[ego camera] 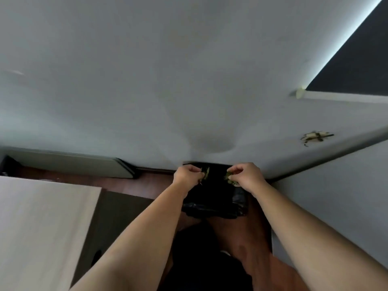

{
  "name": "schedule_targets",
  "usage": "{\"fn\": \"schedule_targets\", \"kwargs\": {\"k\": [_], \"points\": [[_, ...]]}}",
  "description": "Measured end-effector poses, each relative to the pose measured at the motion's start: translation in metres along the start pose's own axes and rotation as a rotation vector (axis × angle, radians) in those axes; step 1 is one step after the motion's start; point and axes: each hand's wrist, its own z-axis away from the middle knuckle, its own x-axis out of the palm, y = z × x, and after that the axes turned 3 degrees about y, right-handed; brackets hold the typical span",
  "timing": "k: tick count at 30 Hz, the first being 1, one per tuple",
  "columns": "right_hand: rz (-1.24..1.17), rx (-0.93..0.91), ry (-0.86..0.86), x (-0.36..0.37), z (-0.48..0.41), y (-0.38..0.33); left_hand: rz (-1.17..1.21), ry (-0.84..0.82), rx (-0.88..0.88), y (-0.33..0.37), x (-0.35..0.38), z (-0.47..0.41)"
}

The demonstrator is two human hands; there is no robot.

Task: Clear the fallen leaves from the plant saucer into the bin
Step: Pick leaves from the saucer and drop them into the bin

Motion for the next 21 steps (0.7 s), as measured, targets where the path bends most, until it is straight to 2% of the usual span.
{"fn": "schedule_targets", "kwargs": {"k": [4,8,13,18,21], "points": [[0.109,0.0,-0.008,0.007,-0.025,0.018,-0.162,-0.031,-0.009,-0.002,0.007,-0.026],[0.112,0.037,0.0,0.005,-0.024,0.023,-0.271,-0.05,0.017,-0.001,0.001,-0.023],[0.104,-0.027,0.001,-0.015,-0.008,-0.013,-0.246,0.005,0.081,0.028,-0.021,0.008],[0.112,-0.201,-0.02,-0.022,0.027,-0.069,-0.184,0.123,0.187,0.058,-0.065,0.068],[0.168,-0.359,-0.108,-0.005,0.063,-0.111,-0.118,0.244,0.215,0.051,-0.108,0.117]]}}
